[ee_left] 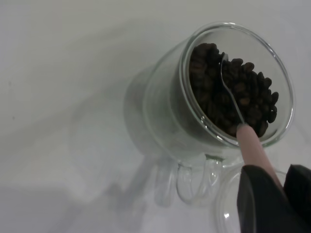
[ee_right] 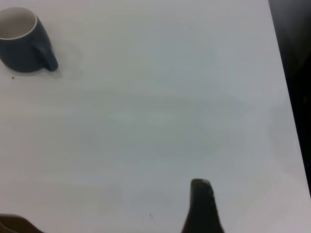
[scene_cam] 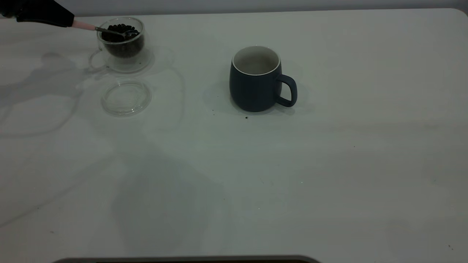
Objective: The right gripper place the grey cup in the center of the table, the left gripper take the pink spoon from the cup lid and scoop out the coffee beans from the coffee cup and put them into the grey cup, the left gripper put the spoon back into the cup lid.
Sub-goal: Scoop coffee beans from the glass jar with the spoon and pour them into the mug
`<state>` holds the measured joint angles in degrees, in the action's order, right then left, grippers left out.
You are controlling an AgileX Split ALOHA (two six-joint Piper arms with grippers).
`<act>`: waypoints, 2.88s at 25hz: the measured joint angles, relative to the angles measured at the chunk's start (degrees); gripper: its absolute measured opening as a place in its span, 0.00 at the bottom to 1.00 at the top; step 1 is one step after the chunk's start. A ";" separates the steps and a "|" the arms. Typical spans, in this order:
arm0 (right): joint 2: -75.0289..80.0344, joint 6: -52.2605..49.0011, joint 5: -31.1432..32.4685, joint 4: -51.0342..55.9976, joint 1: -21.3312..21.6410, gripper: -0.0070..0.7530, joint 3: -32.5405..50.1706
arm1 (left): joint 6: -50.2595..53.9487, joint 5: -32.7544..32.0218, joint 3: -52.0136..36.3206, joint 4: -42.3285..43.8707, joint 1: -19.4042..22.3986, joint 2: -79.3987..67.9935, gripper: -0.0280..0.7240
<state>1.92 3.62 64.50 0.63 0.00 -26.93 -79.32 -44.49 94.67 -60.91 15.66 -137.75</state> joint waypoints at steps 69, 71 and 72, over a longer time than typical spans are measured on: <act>0.00 0.00 0.00 0.00 0.00 0.79 0.00 | 24.71 -10.77 0.06 -8.82 5.89 -5.41 0.21; 0.00 0.00 0.00 0.00 0.00 0.79 0.00 | 24.71 -11.69 0.06 -9.30 6.13 -5.41 0.21; 0.00 0.00 0.00 0.00 0.00 0.79 0.00 | 24.71 -12.12 0.06 -9.59 6.25 -5.41 0.21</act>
<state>1.92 3.62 64.50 0.63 0.00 -26.93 -54.62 -56.62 94.74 -70.51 21.91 -143.15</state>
